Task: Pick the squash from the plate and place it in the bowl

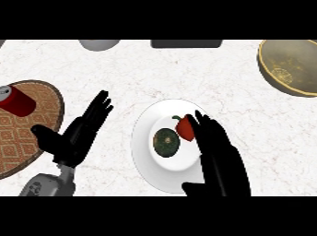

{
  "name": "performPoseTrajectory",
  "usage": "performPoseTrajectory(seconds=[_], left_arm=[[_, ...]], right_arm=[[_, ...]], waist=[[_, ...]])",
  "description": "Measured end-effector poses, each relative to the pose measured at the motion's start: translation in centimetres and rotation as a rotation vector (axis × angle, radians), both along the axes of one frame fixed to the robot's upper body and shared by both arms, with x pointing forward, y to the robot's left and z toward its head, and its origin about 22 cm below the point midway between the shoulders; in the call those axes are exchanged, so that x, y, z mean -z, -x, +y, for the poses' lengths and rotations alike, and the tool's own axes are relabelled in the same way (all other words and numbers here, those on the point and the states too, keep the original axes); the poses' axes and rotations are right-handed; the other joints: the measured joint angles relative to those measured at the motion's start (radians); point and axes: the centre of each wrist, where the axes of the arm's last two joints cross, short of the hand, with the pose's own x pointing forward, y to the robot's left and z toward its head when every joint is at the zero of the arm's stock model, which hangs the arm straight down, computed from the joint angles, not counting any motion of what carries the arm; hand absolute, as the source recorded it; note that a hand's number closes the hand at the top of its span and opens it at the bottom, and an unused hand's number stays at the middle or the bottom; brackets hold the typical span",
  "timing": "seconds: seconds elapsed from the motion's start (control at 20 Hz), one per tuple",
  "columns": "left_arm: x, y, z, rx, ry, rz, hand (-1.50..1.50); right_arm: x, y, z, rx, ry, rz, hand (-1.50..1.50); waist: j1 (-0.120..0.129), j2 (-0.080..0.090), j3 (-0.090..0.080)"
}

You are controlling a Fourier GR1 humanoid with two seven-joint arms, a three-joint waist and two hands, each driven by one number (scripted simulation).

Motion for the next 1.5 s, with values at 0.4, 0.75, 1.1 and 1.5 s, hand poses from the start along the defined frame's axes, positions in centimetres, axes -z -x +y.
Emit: performPoseTrajectory(seconds=[0.4, 0.75, 1.1, 1.5], left_arm=[[-0.5, -0.3, -0.8, 0.021, 0.002, -0.006, 0.0], [-0.7, -0.4, -1.2, 0.02, 0.006, -0.015, 0.0], [-0.5, 0.0, -0.6, 0.026, 0.008, -0.012, 0.0], [-1.0, -0.5, -0.5, 0.022, 0.008, -0.006, 0.0]], right_arm=[[-3.6, -0.3, 4.9, 0.059, 0.088, 0.205, -1.5], [-3.9, -2.7, 6.1, 0.09, 0.109, 0.293, -1.5], [-2.4, -3.9, 6.5, 0.108, 0.156, 0.396, -1.5], [-1.2, -4.6, 7.5, 0.091, 0.2, 0.435, -1.5]], waist=[[0.024, 0.01, 0.004], [0.029, 0.013, 0.005], [0.026, 0.012, 0.006], [0.023, 0.012, 0.006]])
